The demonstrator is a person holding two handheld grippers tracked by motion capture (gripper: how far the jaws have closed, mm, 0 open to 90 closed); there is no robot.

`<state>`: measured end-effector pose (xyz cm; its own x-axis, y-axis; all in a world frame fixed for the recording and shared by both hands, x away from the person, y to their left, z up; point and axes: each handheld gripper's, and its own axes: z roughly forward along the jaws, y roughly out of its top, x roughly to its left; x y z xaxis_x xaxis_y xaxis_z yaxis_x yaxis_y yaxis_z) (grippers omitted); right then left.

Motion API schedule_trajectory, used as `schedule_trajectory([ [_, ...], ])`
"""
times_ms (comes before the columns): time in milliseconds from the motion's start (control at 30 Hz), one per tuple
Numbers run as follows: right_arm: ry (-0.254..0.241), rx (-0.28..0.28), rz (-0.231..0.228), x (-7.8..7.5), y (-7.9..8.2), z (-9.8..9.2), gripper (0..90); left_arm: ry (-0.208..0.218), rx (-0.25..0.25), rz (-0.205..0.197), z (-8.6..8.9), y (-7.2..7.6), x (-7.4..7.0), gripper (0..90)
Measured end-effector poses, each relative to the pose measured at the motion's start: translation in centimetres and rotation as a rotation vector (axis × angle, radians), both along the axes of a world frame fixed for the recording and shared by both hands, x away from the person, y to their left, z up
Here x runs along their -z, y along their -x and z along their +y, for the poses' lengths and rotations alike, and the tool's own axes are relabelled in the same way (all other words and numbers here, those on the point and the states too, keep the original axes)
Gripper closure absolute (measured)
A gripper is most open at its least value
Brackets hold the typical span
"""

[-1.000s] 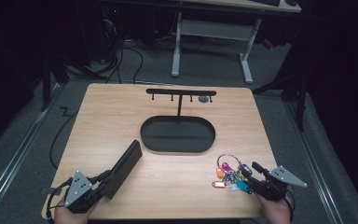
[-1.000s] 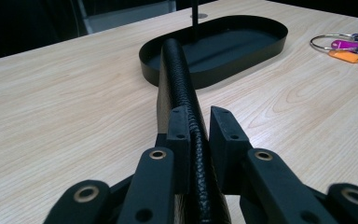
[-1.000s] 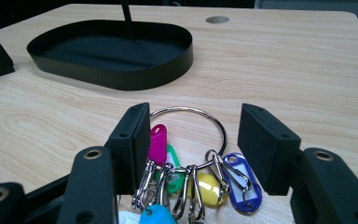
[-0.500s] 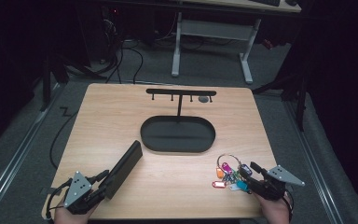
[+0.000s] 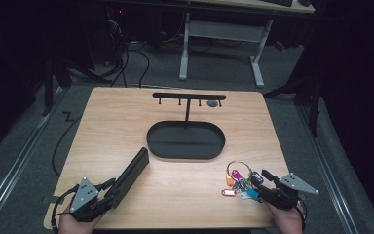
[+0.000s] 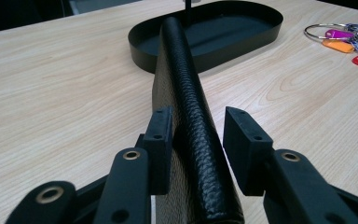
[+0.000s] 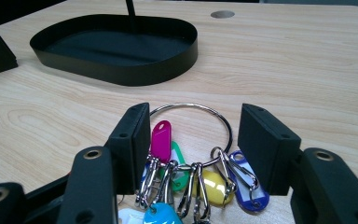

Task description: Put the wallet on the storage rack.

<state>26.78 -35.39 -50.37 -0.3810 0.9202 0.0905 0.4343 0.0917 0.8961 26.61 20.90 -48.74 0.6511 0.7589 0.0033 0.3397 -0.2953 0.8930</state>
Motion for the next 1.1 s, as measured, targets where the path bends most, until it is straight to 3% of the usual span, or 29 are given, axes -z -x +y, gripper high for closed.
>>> schedule_trajectory([
  [433, 0.002, -0.006, 0.003, 0.1, 0.0, 0.1, 44.4, -0.015, 0.020, 0.052, -0.3, -0.3, 0.4, 60.0],
  [500, 0.001, -0.006, 0.007, 0.1, 0.0, 0.1, 44.4, -0.021, 0.023, 0.087, -0.4, -0.5, 0.3, 58.7],
  [633, -0.001, -0.005, 0.009, 0.2, 0.0, 0.1, 44.4, -0.040, 0.018, 0.110, -0.6, -0.6, 0.0, 58.7],
  [833, -0.007, -0.001, 0.013, 0.2, 0.0, -0.1, 44.3, -0.053, 0.021, 0.122, -0.8, -0.7, -0.3, 59.0],
  [967, -0.023, 0.009, 0.016, 0.3, 0.2, -0.2, 44.3, -0.088, 0.017, 0.142, -1.1, -1.2, -1.0, 59.4],
  [1100, -0.031, 0.000, 0.009, 0.1, 0.2, -0.3, 44.2, -0.153, 0.021, 0.168, -1.7, -1.8, -1.8, 61.1],
])
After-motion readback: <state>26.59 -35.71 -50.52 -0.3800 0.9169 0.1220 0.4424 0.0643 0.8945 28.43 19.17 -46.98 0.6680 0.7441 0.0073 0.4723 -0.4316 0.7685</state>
